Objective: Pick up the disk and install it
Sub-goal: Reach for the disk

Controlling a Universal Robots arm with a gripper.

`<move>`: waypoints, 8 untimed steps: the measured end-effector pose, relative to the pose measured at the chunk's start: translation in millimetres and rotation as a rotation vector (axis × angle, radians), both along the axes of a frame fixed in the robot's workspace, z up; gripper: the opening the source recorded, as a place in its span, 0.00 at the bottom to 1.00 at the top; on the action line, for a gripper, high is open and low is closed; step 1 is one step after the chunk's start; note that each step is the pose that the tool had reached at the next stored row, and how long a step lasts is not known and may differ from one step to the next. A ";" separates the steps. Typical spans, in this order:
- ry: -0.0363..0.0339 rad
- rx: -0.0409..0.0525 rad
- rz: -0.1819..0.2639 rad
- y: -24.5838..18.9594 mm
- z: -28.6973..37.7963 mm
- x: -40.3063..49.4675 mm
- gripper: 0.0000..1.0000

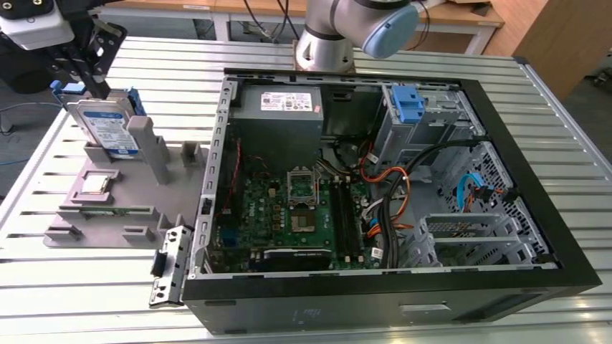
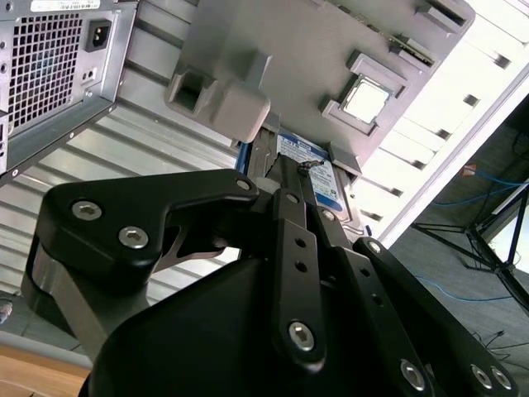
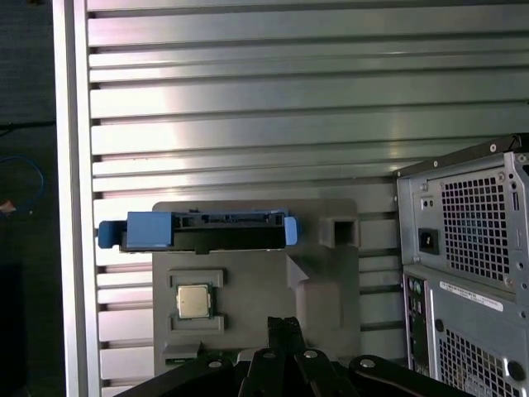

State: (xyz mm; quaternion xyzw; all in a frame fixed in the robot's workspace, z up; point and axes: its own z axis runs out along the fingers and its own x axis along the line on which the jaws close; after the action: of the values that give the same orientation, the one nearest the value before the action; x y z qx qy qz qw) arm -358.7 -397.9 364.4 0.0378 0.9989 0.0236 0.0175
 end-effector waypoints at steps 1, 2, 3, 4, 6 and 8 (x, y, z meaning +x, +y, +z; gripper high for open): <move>0.0001 0.0000 0.000 0.6 0.0 0.0 0.10; 0.0000 0.0000 0.000 1.0 0.0 0.0 0.10; 0.0000 0.0000 0.000 1.5 0.0 0.0 0.10; 0.0000 0.0000 0.000 1.9 0.0 0.0 0.10; 0.0000 0.0000 0.000 2.0 -0.1 0.0 0.10; 0.0000 0.0001 0.000 2.1 -0.1 0.0 0.10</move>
State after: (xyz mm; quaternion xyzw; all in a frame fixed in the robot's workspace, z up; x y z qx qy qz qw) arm -358.7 -395.8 364.3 0.0378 0.9989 0.0236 0.0175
